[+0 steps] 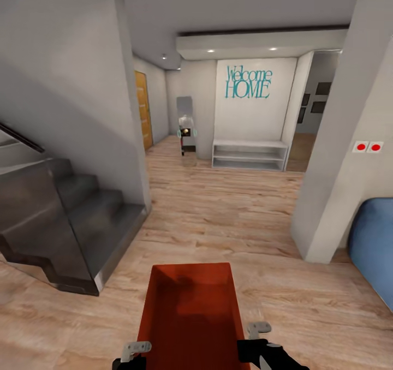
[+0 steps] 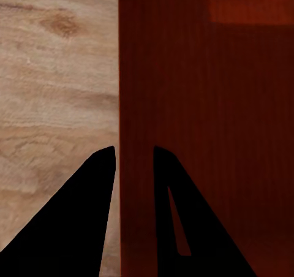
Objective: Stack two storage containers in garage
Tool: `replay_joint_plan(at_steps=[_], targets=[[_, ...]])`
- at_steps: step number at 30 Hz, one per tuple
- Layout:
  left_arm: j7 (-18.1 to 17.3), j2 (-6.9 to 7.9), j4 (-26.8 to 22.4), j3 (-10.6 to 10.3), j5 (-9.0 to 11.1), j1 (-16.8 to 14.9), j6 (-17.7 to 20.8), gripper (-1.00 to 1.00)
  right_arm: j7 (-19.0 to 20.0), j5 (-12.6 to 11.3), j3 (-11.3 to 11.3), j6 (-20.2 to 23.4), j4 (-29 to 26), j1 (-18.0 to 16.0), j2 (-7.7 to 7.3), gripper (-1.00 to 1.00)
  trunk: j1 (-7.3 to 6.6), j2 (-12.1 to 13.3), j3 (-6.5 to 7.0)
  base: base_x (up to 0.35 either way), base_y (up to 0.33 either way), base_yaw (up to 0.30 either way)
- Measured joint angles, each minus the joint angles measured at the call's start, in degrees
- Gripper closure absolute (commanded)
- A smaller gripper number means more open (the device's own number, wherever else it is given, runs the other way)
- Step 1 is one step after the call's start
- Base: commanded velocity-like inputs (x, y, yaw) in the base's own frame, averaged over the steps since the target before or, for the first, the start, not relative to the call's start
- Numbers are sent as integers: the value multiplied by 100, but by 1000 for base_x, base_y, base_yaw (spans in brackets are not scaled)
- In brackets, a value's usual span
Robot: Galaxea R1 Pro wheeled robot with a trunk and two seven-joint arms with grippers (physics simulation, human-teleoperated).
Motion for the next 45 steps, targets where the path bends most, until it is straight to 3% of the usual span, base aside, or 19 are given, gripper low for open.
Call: replay_joint_plan(at_steps=[45], targets=[[1, -3, 0, 2, 1, 0, -4, 100, 1, -5, 5, 1, -3, 0, -3, 100, 0, 0, 0, 341, 0, -2]])
